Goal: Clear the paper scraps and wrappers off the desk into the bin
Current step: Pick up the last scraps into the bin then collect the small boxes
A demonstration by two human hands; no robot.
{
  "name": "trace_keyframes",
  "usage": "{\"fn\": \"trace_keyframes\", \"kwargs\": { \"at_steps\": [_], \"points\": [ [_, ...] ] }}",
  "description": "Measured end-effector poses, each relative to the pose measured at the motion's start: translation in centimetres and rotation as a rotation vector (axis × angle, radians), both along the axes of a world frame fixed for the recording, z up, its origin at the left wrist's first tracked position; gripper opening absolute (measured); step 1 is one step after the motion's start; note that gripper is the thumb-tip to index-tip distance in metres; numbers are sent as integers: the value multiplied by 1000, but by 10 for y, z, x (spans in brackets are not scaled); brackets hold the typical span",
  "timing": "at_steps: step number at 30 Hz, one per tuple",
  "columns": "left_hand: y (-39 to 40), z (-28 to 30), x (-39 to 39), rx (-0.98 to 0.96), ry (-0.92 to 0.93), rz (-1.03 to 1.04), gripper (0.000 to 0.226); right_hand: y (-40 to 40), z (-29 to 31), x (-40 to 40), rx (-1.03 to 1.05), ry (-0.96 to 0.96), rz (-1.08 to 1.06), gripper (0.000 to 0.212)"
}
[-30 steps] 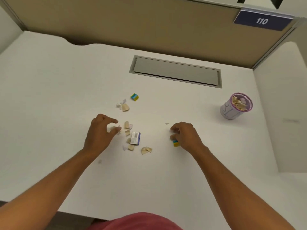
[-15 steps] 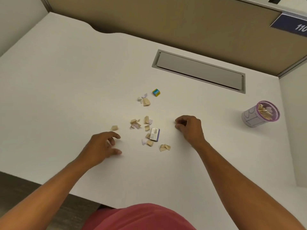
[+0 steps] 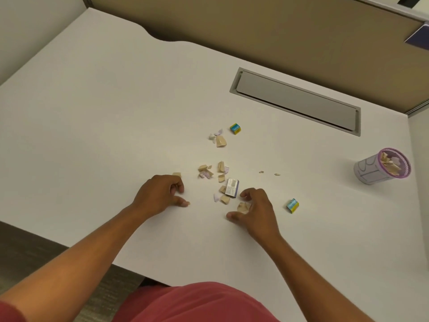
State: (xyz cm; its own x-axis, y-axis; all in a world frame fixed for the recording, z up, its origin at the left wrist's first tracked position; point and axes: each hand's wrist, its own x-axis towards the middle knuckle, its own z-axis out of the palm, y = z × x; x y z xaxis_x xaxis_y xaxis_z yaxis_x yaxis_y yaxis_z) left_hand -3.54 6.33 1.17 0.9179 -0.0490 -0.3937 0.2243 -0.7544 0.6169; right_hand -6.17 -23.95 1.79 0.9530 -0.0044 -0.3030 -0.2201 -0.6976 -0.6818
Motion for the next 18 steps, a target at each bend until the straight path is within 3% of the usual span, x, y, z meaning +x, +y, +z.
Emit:
{"fn": "trace_keyframes", "kwargs": {
  "at_steps": [7, 10, 13, 16, 18],
  "points": [
    [-35, 5, 29, -31, -65, -11, 29, -3, -4, 32, 21, -52, -120, 31],
    [-50, 7, 37, -54, -86, 79, 21, -8, 1, 51, -7, -62, -104, 34],
    [-48, 6, 36, -98, -98, 117, 24, -4, 3, 55, -131, -120, 59, 49],
    [-33, -5, 21, 64, -427, 82, 31, 7, 1, 47, -249, -170, 292, 55],
    [-23, -20, 4, 283, -608, 31, 54, 11, 1, 42, -309, -212, 335, 49]
  ]
}}
